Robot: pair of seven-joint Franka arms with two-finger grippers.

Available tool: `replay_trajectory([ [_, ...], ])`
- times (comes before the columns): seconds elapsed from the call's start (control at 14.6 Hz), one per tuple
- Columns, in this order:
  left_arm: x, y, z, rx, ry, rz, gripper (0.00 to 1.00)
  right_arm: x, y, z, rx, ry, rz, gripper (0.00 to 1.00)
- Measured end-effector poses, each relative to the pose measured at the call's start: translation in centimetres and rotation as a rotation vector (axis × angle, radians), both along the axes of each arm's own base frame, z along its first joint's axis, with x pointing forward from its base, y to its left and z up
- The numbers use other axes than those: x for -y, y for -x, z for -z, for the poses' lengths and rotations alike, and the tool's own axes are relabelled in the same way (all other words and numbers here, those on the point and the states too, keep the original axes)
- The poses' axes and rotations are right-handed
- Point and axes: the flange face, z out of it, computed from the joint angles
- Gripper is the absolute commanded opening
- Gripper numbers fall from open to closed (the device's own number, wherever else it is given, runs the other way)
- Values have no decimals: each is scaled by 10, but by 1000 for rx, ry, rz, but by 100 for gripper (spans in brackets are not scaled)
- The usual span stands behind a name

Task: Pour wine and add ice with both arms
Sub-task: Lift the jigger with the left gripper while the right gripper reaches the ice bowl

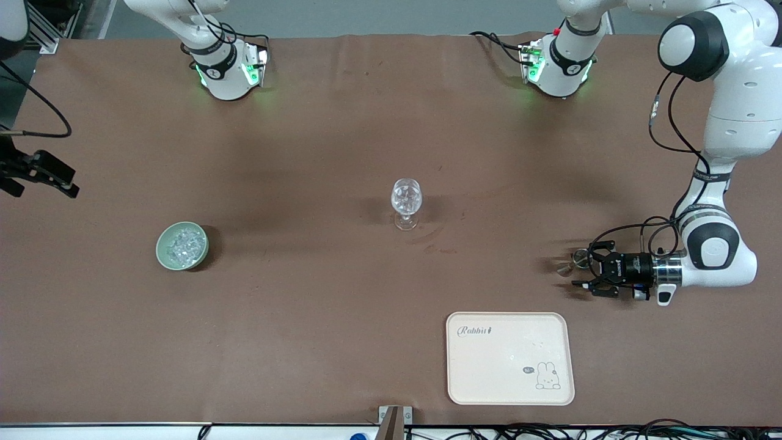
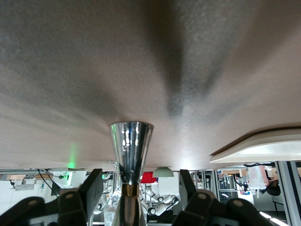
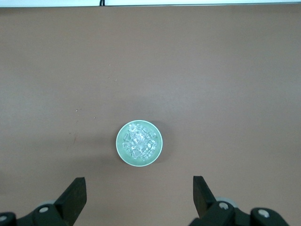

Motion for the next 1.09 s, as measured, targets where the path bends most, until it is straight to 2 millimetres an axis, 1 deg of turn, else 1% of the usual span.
replay_trajectory([
  [0.14,2,2,0,-3,14,13,62,4,-12,18,5,4,6,100],
  [0.34,10,2,0,13,31,34,49,9,-35,52,12,13,11,98],
  [0.61,11,3,1,26,35,41,45,20,-61,101,15,24,25,94],
  [0.75,9,3,2,31,36,40,43,25,-66,124,-13,25,32,88],
  [0.89,6,4,3,47,39,45,43,25,-68,146,-49,23,31,85],
  [0.96,5,5,4,50,40,46,36,24,-67,160,-65,22,30,83],
  [1.09,5,5,6,49,41,47,26,22,-62,188,-76,20,26,81],
])
